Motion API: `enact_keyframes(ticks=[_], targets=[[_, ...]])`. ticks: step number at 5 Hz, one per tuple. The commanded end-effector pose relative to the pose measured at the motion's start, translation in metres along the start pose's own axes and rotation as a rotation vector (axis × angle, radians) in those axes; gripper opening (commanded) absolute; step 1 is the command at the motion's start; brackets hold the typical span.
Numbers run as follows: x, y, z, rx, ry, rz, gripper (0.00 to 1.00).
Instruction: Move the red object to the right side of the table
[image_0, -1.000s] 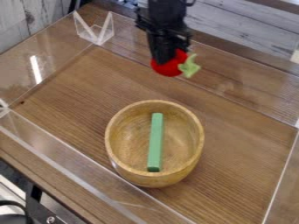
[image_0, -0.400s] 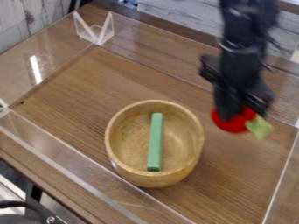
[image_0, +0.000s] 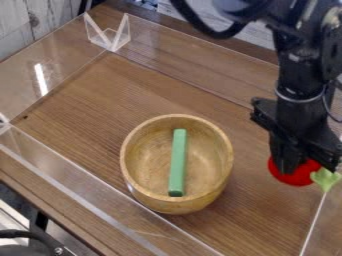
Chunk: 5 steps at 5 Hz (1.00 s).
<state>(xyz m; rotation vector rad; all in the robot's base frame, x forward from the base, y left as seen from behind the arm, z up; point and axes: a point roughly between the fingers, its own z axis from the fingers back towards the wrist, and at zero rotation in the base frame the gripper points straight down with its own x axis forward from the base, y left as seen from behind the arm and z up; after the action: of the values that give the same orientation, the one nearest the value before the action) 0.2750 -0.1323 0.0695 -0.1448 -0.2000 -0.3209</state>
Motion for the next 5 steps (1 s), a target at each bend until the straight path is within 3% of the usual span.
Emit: enact_keyframes(ticks=[1,3,5], targets=[[0.003,-0.003,0.004,-0.028,-0.045,-0.011,0.0],[0.004,0.006,-0.01,-0.048,-0.03,-0.02,0.0],[0.008,0.013,-0.018,-0.047,-0.022,-0.03,0.0]])
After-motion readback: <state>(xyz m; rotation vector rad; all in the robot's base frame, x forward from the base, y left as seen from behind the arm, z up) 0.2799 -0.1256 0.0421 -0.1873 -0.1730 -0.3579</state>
